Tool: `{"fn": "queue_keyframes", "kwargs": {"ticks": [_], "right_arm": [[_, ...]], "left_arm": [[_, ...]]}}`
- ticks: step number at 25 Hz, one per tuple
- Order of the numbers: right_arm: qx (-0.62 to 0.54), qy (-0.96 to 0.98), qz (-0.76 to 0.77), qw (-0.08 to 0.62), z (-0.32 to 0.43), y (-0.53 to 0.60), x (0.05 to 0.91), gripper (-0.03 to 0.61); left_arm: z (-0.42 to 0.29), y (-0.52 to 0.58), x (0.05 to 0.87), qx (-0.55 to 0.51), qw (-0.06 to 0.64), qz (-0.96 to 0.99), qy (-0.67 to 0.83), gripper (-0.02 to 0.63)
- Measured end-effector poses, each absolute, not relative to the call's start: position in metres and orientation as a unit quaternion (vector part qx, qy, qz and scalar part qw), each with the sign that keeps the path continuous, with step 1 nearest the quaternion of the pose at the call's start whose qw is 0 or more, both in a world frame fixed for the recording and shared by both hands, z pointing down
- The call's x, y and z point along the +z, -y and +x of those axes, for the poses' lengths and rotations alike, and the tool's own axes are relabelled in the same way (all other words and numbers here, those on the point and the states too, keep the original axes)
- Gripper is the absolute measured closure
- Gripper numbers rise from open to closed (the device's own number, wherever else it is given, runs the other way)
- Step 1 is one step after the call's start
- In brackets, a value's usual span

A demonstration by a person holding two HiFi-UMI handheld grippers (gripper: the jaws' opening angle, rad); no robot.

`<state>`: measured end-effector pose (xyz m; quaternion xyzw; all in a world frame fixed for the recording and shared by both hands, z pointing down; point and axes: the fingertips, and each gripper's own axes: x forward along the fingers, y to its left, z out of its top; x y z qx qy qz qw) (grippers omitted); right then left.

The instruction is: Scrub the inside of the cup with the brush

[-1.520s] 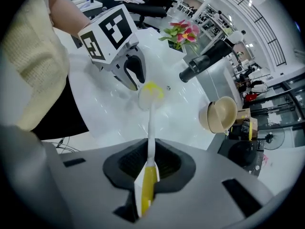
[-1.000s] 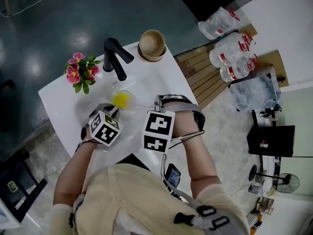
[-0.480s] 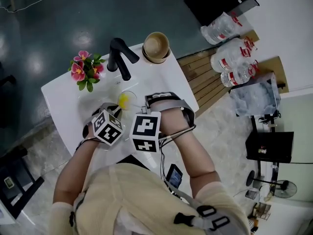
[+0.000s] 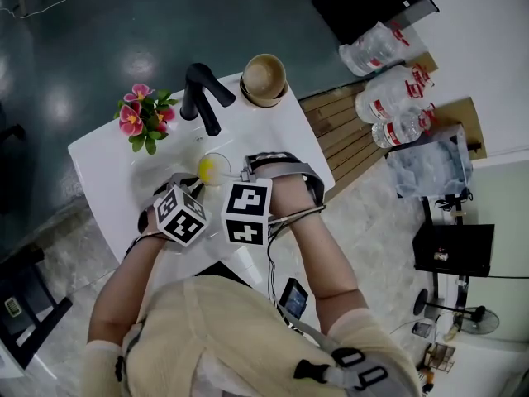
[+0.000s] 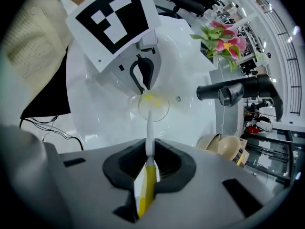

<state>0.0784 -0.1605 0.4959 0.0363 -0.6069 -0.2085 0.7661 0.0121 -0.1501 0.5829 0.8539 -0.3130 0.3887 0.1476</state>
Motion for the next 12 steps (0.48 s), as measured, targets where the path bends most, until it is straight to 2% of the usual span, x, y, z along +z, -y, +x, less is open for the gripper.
{"fn": "queue_keyframes", "kwargs": {"ticks": [7, 12], "right_arm": [[-0.172, 0.646, 0.071, 0.740, 0.088, 0.164, 0.488, 0.491], [-0.159, 0.660, 0.073, 0.731, 0.096, 0.162, 0.476, 0.500]], "left_arm": [[0.013, 0.151, 0.583, 0.389, 0.142, 0.854, 0.316, 0.549], [0.013, 0.151, 0.581, 0.387, 0.144, 0.854, 0.318, 0.549]]}}
